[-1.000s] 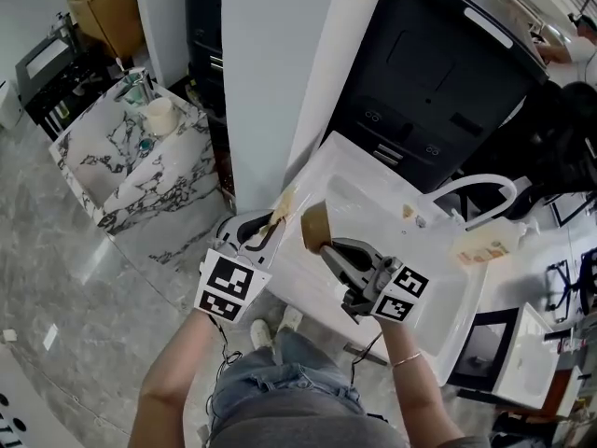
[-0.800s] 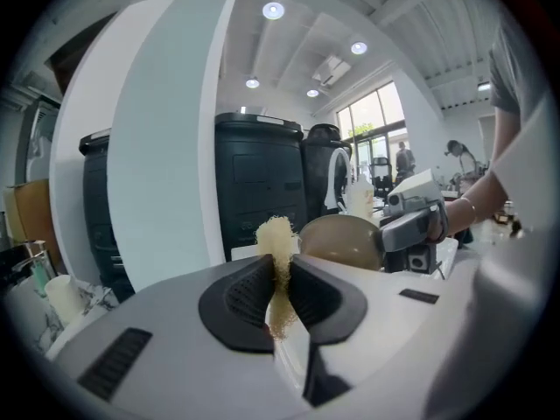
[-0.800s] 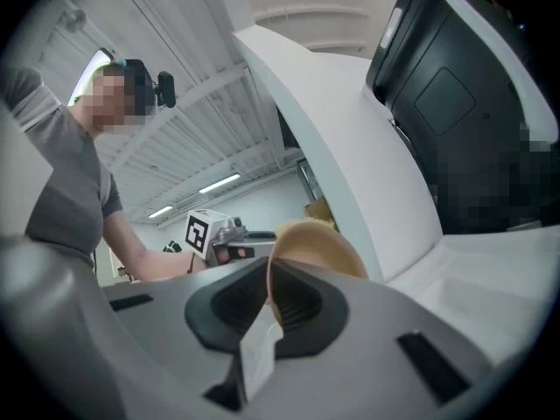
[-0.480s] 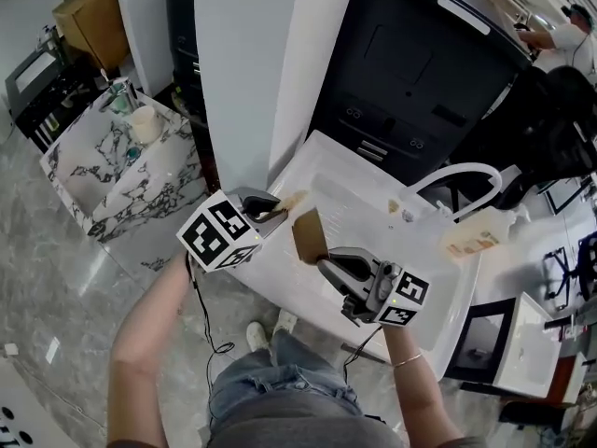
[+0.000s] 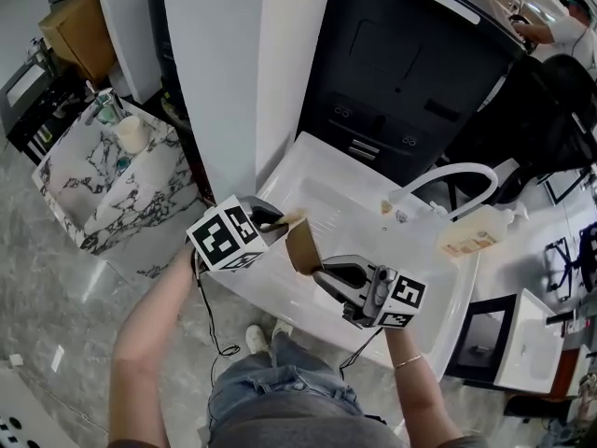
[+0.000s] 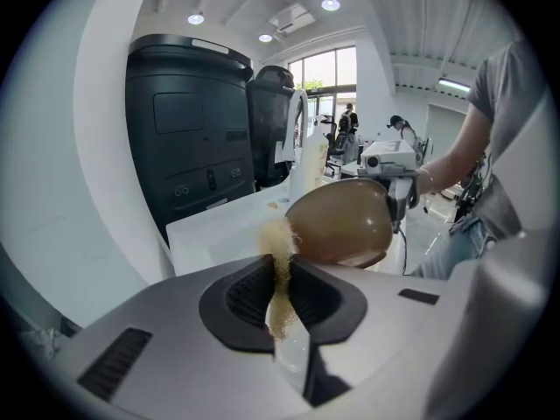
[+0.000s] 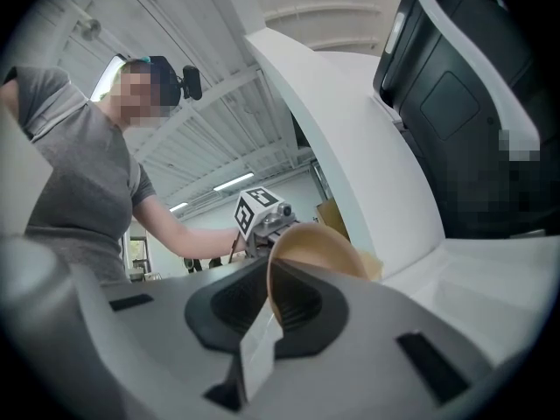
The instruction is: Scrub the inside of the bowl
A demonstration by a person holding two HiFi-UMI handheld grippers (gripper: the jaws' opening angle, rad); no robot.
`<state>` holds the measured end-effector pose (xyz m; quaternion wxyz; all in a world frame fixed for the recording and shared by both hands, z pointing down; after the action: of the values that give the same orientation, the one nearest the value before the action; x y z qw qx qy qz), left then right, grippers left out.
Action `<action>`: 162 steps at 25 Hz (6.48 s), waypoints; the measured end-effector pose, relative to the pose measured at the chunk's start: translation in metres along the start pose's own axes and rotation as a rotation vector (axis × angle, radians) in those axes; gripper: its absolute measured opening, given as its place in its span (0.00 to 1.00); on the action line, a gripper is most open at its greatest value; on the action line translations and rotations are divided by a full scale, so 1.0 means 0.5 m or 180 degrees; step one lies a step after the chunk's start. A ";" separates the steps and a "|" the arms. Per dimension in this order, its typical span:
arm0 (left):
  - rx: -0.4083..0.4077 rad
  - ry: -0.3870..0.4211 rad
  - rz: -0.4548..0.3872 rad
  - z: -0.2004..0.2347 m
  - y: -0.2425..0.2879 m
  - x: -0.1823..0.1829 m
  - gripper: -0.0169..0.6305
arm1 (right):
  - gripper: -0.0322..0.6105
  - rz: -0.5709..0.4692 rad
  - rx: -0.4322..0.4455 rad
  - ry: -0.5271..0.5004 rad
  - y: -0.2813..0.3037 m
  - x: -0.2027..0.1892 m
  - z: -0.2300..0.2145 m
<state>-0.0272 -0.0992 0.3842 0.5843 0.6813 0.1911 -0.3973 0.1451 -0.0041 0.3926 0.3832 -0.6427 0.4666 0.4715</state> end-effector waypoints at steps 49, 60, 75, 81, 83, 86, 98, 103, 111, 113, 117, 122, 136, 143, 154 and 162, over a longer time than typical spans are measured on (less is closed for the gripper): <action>-0.0370 0.0072 0.0044 -0.031 0.002 -0.007 0.09 | 0.08 0.0663 -0.0382 0.0100 0.058 -0.040 -0.107; -0.0538 0.0100 0.0099 -0.066 -0.018 -0.030 0.09 | 0.08 0.0631 -0.0453 0.0205 0.088 -0.048 -0.095; -0.0217 0.0054 -0.0416 -0.066 -0.113 -0.024 0.09 | 0.08 0.0109 -0.0591 0.0558 0.070 -0.030 -0.097; 0.0363 -0.0319 -0.0778 0.008 -0.129 -0.021 0.09 | 0.08 -0.0380 -0.0591 0.0810 0.043 -0.007 -0.095; 0.0413 -0.0379 -0.0812 0.023 -0.112 -0.020 0.09 | 0.08 -0.0614 -0.0562 0.0907 0.030 0.003 -0.096; 0.0403 -0.0462 -0.0861 0.038 -0.078 -0.019 0.09 | 0.08 -0.0969 -0.0493 0.1098 0.008 0.016 -0.099; -0.0018 -0.0569 -0.0986 0.057 0.035 -0.001 0.09 | 0.08 -0.1606 -0.0246 0.1534 -0.047 0.036 -0.113; -0.0082 -0.0608 -0.1054 0.059 0.054 0.000 0.09 | 0.08 -0.1873 -0.0017 0.1755 -0.051 0.036 -0.127; -0.0167 -0.0667 -0.1145 0.051 0.060 -0.004 0.09 | 0.08 -0.2092 0.0114 0.1963 -0.038 0.041 -0.150; -0.0161 -0.0707 -0.1136 0.047 0.064 -0.009 0.09 | 0.08 -0.2092 0.0097 0.1967 -0.035 0.040 -0.156; -0.0169 -0.0795 -0.1136 0.036 0.069 -0.018 0.09 | 0.08 -0.2147 0.0069 0.2002 -0.027 0.039 -0.167; -0.0220 -0.0862 -0.1161 0.011 0.073 -0.019 0.09 | 0.08 -0.2247 0.0008 0.2020 -0.024 0.040 -0.175; -0.0451 -0.0661 -0.1088 -0.060 0.070 -0.005 0.09 | 0.08 -0.2104 -0.0100 0.1926 -0.010 0.037 -0.171; -0.0563 -0.0474 -0.1058 -0.090 0.059 0.011 0.09 | 0.08 -0.1999 -0.0080 0.1859 -0.001 0.036 -0.158; -0.0753 -0.0084 -0.0915 -0.124 0.014 0.025 0.09 | 0.08 -0.1939 -0.0123 0.1841 -0.005 0.031 -0.145; -0.0566 -0.0032 -0.1063 -0.110 -0.068 0.016 0.09 | 0.08 -0.1958 -0.0293 0.1894 -0.022 0.017 -0.150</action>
<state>-0.0294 -0.0406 0.3563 0.5690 0.5838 0.3331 -0.4737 0.1755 -0.0731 0.4046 0.3256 -0.8763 0.3220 0.1497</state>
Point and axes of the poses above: the fingertips, and each gripper's own axes: y forward along the fingers, z to its left, x out of its top, the point moved 8 cm from there along -y, backward along the fingers
